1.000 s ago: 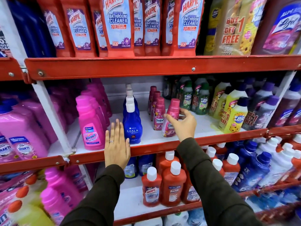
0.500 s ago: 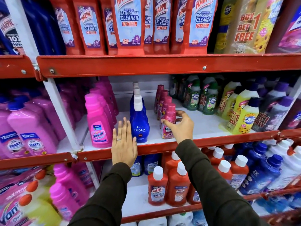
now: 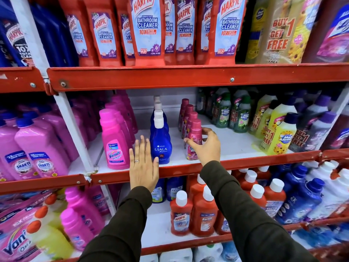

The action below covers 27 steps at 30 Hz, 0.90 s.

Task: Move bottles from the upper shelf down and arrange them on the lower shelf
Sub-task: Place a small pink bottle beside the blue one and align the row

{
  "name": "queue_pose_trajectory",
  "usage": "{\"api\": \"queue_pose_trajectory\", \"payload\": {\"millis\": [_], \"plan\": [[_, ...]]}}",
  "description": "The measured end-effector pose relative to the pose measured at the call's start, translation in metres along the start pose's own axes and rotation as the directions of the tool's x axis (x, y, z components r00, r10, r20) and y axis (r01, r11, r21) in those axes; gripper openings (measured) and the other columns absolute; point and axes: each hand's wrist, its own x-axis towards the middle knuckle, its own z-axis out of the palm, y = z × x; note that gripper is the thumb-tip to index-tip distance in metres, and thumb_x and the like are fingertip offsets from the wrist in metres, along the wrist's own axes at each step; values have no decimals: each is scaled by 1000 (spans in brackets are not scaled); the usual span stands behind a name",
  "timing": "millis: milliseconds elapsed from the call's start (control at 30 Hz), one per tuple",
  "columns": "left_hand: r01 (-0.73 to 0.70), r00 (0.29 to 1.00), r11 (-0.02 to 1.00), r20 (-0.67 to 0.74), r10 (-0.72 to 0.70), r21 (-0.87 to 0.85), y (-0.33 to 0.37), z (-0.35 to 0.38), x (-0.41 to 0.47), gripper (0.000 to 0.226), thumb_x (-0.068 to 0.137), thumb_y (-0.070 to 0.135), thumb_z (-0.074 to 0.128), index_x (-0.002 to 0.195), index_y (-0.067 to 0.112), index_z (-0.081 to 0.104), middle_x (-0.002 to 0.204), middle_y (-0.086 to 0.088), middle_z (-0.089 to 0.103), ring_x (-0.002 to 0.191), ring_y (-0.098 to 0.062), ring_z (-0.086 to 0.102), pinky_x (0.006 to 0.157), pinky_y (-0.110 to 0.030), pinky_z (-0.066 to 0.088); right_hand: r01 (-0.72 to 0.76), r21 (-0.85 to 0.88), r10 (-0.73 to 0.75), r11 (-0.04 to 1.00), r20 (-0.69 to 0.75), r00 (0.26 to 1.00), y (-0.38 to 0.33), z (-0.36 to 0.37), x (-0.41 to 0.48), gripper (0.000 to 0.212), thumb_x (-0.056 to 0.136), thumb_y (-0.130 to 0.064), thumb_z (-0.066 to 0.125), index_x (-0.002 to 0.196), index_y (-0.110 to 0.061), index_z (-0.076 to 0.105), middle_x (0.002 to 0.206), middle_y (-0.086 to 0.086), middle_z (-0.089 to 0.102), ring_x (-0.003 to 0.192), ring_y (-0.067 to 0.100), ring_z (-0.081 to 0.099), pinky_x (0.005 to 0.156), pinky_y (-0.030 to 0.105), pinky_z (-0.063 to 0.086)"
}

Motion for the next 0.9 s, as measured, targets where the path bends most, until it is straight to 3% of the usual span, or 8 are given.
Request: {"api": "queue_pose_trajectory", "payload": {"millis": [133, 267, 433, 533, 567, 667, 767, 900], "plan": [[-85, 996, 986, -14, 84, -147, 33, -6, -18, 74, 100, 37, 36, 162, 12, 5, 171, -9, -2, 159, -26, -2, 129, -44, -5, -142, 360, 110, 922, 106, 988, 3, -10, -12, 64, 94, -59, 46, 146, -21, 38, 147, -1, 44, 130, 9, 43, 110, 30, 35], [-77, 973, 858, 150, 177, -508, 97, -9, -26, 73, 105, 33, 40, 163, 20, -2, 172, 4, -6, 158, -7, -6, 127, -26, 0, -356, 495, 262, 792, 252, 932, 13, -14, -13, 83, 88, -74, 26, 153, -23, 29, 161, 1, 30, 147, 18, 30, 122, 43, 23], [440, 894, 460, 425, -144, -771, 154, -15, 13, 71, 105, 56, 24, 162, 27, -6, 171, 8, -11, 156, -6, -12, 128, -34, 0, -372, 459, 173, 807, 420, 891, 21, -22, -12, 70, 100, -58, 18, 151, -12, 33, 141, -1, 46, 129, 11, 43, 114, 29, 28], [685, 716, 46, 660, -229, -727, 149, -3, 40, 103, 83, 88, 24, 162, 23, 18, 168, -8, 25, 153, -22, 29, 124, -40, 25, -375, 412, 168, 830, 456, 874, 24, -23, -8, 68, 101, -57, 17, 150, -14, 36, 137, -4, 47, 125, 9, 44, 119, 33, 26], [705, 695, -8, 694, -190, -709, 147, -1, 44, 100, 85, 87, 21, 158, 20, 30, 159, -11, 42, 142, -23, 45, 118, -38, 34, -375, 402, 168, 835, 463, 871, 24, -22, -8, 65, 101, -57, 17, 147, -18, 40, 135, -3, 49, 121, 9, 46, 117, 32, 28], [704, 706, 0, 699, -114, -710, 149, 1, 50, 74, 102, 63, 13, 151, 16, 43, 139, -11, 57, 124, -22, 56, 107, -35, 40, -365, 397, 162, 842, 458, 874, 23, -22, -10, 55, 100, -58, 18, 137, -30, 48, 137, 4, 55, 110, 7, 51, 107, 27, 32], [709, 702, -1, 705, -98, -706, 151, 2, 51, 69, 104, 59, 18, 152, 16, 42, 147, -12, 55, 129, -23, 55, 107, -34, 40, -356, 390, 155, 849, 461, 874, 23, -23, -11, 63, 101, -56, 18, 142, -18, 49, 138, 8, 56, 109, 8, 51, 104, 26, 32], [716, 695, 12, 712, -100, -698, 150, -1, 48, 68, 103, 61, 22, 154, 19, 37, 150, -12, 51, 136, -25, 52, 111, -37, 39, -327, 382, 146, 864, 432, 890, 21, -24, -14, 58, 100, -58, 21, 137, -26, 52, 133, 6, 59, 104, 7, 54, 102, 26, 34]]}}
